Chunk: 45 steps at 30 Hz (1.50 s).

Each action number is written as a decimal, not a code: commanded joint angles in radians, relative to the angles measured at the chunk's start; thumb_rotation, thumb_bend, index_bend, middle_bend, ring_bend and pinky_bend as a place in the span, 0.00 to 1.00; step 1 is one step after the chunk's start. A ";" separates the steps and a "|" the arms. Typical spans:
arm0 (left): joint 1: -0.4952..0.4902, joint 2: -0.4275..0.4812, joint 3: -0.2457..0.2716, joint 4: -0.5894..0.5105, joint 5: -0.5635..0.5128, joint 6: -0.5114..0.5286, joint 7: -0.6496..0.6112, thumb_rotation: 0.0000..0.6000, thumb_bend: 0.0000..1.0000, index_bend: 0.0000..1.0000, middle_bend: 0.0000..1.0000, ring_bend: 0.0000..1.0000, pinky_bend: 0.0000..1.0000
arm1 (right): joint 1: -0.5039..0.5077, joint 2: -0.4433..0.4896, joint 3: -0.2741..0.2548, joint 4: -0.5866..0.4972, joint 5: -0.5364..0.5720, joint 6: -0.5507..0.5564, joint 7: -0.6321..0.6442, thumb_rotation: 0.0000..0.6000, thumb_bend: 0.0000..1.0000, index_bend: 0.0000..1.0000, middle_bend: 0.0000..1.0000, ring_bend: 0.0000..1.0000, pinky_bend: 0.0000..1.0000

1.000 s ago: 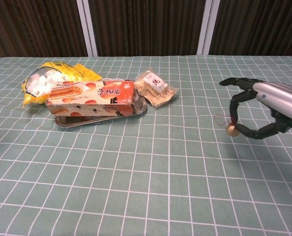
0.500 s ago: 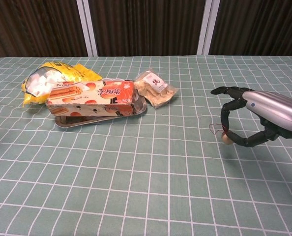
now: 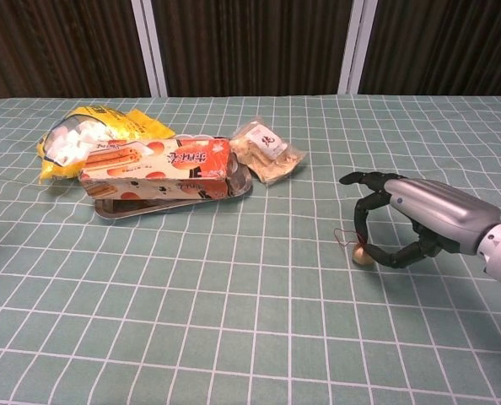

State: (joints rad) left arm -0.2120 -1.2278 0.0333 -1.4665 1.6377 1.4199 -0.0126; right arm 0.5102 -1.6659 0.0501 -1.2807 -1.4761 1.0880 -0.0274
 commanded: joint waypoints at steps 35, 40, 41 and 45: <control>0.014 0.008 -0.002 0.001 0.012 0.042 -0.018 1.00 0.43 0.00 0.00 0.00 0.06 | -0.372 0.415 -0.130 -0.379 -0.063 0.550 -0.289 1.00 0.48 0.00 0.00 0.00 0.00; 0.017 0.004 -0.006 -0.001 0.013 0.052 -0.010 1.00 0.43 0.00 0.00 0.00 0.06 | -0.503 0.461 -0.112 -0.326 -0.027 0.718 -0.148 1.00 0.47 0.00 0.00 0.00 0.00; 0.017 0.002 -0.007 0.000 0.016 0.055 -0.008 1.00 0.43 0.00 0.00 0.00 0.05 | -0.506 0.473 -0.109 -0.324 -0.030 0.719 -0.119 1.00 0.47 0.00 0.00 0.00 0.00; 0.023 -0.007 -0.010 -0.008 0.022 0.071 0.011 1.00 0.43 0.00 0.00 0.00 0.05 | -0.516 0.507 -0.102 -0.331 -0.022 0.688 -0.078 1.00 0.47 0.00 0.00 0.00 0.00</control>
State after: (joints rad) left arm -0.1911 -1.2331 0.0238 -1.4716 1.6566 1.4875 -0.0052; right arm 0.0074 -1.1924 -0.0493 -1.6018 -1.5026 1.8018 -0.1278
